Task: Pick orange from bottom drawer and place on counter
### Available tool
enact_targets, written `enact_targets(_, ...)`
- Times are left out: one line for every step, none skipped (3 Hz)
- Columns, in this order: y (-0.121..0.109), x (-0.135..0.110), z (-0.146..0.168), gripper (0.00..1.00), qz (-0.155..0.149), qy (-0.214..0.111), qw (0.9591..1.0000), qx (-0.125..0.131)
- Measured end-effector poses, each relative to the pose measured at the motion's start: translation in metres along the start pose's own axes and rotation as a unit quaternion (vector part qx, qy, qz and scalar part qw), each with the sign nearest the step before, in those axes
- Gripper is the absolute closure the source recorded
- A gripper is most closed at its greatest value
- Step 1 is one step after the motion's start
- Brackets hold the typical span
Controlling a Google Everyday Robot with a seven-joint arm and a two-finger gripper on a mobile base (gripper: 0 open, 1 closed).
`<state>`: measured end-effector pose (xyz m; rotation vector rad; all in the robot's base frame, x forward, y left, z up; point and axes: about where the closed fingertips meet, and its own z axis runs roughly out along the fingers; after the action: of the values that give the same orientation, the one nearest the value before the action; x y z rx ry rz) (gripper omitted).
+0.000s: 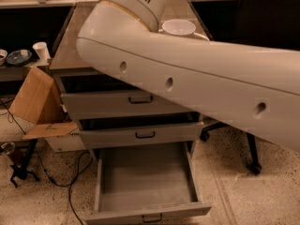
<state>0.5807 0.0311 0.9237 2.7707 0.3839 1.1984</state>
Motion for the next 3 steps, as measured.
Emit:
enact_targets(0.012,-0.006,-0.002,1.00,0.024,-0.003,0.9997,0.009)
enact_targets(0.017,0.007,0.020,1.00,0.036,0.001,0.9983,0.047)
enact_targets(0.009,0.035,0.055,1.00,0.030,0.009,0.9948,0.097)
